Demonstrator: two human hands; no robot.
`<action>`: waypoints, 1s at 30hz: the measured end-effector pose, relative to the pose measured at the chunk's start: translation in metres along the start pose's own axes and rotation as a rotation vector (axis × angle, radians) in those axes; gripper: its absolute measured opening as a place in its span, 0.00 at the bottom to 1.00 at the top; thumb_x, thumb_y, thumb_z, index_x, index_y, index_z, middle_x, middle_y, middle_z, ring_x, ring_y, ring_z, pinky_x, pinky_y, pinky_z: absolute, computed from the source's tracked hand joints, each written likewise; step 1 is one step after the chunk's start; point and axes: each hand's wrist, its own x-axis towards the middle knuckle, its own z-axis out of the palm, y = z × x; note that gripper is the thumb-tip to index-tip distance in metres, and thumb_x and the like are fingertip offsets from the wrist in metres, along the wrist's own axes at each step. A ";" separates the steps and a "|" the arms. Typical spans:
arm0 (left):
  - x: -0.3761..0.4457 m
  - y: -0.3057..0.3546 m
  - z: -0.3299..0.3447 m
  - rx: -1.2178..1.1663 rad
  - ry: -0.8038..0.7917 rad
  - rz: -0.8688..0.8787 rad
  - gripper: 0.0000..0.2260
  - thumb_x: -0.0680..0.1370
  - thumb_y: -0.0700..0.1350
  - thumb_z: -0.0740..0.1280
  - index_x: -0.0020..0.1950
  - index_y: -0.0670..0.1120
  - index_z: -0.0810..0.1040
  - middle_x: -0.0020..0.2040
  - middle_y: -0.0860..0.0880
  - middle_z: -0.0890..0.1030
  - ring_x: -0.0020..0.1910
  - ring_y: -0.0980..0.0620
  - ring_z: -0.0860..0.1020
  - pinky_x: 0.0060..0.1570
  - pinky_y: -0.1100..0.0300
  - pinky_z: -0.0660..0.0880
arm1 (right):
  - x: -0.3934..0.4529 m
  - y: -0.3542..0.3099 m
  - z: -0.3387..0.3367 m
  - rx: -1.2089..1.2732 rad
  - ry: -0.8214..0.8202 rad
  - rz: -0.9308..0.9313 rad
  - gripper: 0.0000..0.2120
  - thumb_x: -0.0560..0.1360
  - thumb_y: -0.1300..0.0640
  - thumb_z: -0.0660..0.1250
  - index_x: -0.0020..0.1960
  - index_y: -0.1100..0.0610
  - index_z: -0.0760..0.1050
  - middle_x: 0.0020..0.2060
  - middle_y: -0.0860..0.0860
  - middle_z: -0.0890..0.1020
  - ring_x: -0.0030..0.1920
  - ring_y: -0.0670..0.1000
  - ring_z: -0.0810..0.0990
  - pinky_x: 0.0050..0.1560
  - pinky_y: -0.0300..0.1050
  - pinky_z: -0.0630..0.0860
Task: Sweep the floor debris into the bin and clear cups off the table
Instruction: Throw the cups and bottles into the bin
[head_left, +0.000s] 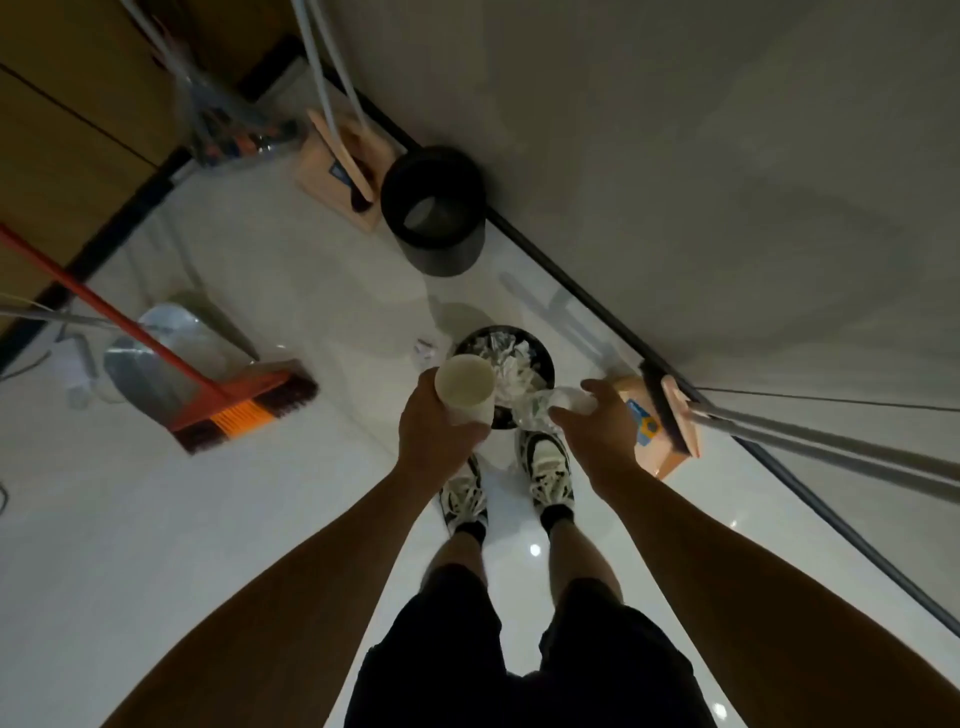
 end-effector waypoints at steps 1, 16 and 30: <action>0.008 -0.010 0.010 0.018 0.005 0.008 0.34 0.63 0.40 0.82 0.65 0.48 0.71 0.55 0.52 0.78 0.55 0.49 0.77 0.53 0.52 0.76 | 0.014 0.006 0.009 -0.034 -0.013 -0.007 0.29 0.70 0.54 0.77 0.68 0.56 0.73 0.57 0.55 0.81 0.53 0.52 0.79 0.54 0.45 0.79; 0.108 -0.120 0.150 0.178 -0.001 0.000 0.29 0.66 0.45 0.81 0.63 0.50 0.73 0.54 0.52 0.81 0.50 0.52 0.78 0.45 0.58 0.75 | 0.171 0.094 0.106 -0.200 -0.125 -0.132 0.25 0.69 0.58 0.77 0.63 0.55 0.73 0.57 0.55 0.75 0.53 0.53 0.75 0.45 0.29 0.67; 0.121 -0.142 0.158 0.343 -0.170 -0.081 0.31 0.70 0.42 0.78 0.71 0.50 0.70 0.66 0.49 0.76 0.64 0.48 0.74 0.58 0.56 0.74 | 0.184 0.111 0.105 -0.332 -0.280 -0.149 0.11 0.77 0.61 0.69 0.57 0.63 0.77 0.51 0.58 0.82 0.56 0.57 0.79 0.59 0.48 0.75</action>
